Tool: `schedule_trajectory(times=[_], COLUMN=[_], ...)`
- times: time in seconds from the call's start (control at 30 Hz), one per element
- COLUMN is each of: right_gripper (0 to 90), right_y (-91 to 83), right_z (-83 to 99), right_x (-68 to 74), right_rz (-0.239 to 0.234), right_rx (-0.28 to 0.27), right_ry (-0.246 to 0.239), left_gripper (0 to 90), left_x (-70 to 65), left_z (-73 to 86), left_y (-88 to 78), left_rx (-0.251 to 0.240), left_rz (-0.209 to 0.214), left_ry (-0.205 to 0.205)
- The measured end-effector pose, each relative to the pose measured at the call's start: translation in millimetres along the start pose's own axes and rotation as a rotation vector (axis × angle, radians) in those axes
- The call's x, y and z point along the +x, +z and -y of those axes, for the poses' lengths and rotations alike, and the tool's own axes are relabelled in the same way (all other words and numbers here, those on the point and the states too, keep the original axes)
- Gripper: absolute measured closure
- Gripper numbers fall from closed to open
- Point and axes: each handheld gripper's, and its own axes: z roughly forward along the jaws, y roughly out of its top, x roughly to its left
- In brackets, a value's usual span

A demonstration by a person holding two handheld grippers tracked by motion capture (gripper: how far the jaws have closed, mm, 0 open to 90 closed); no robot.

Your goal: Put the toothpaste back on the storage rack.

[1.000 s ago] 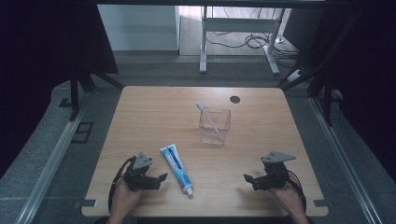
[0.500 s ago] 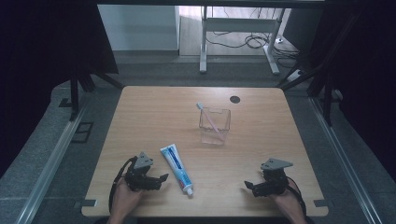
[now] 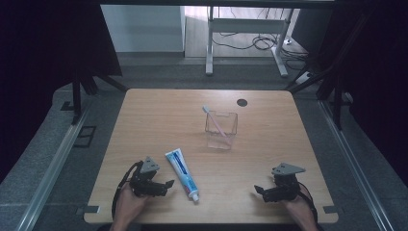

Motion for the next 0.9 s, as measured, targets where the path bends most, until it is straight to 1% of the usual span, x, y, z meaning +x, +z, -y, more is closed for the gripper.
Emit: schedule_trajectory(times=[0.07, 0.17, 0.3, 0.33, 0.4, 0.47, 0.5, 0.63, 0.7, 0.77, 0.83, 0.87, 0.9], right_gripper=[0.0, 0.0, 0.0, 0.0, 0.0, 0.0, 0.0, 0.0, 0.0, 0.0, 0.0, 0.0, 0.1], right_y=[-0.6, -1.8, -2.2, -2.0, -1.5, -1.0, -1.0, -1.6, -1.5, -1.4, -1.3, -1.2, -1.1], right_z=[0.5, 1.1, 0.8, 0.8, 0.9, 1.0, 0.9, 0.7, 1.0, 1.2, 1.3, 1.3, 1.3], right_x=[-1.0, -2.1, -1.8, -1.5, -1.0, -0.6, -0.5, -0.5, -0.9, -1.0, -1.0, -0.8, -0.6], right_rz=[0.007, 0.009, 0.010, 0.010, 0.008, 0.009, 0.010, 0.010, 0.010, 0.010, 0.011, 0.014, 0.016], right_rx=[-0.001, -0.006, -0.008, -0.007, -0.006, -0.002, -0.002, -0.006, -0.006, -0.004, -0.001, -0.001, 0.000], right_ry=[0.001, 0.006, 0.008, 0.007, 0.006, 0.000, -0.001, 0.001, 0.002, 0.004, 0.001, 0.000, 0.000], left_gripper=[13.1, 13.5, 15.5, 17.9, 25.6, 33.3, 36.7, 49.7, 55.1, 60.7, 67.3, 70.6, 73.6], left_x=[-0.3, -2.0, -4.5, -5.3, -7.5, -8.9, -9.9, -12.8, -15.1, -18.6, -22.3, -23.5, -25.3], left_z=[-0.6, -1.9, -5.7, -7.1, -9.7, -12.3, -13.5, -18.7, -21.7, -24.9, -28.4, -30.4, -32.0], left_y=[-0.7, -0.9, -3.1, -4.0, -5.6, -6.7, -7.0, -5.9, -4.6, -2.5, -0.2, 1.1, 2.3], left_rx=[-0.002, 0.009, 0.003, 0.001, -0.001, 0.000, 0.002, 0.015, 0.020, 0.027, 0.035, 0.037, 0.040], left_rz=[0.007, -0.002, 0.011, 0.015, 0.024, 0.042, 0.049, 0.067, 0.059, 0.061, 0.070, 0.073, 0.079], left_ry=[-0.007, 0.005, 0.000, 0.011, 0.014, 0.015, 0.012, 0.021, 0.044, 0.057, 0.068, 0.082, 0.080])
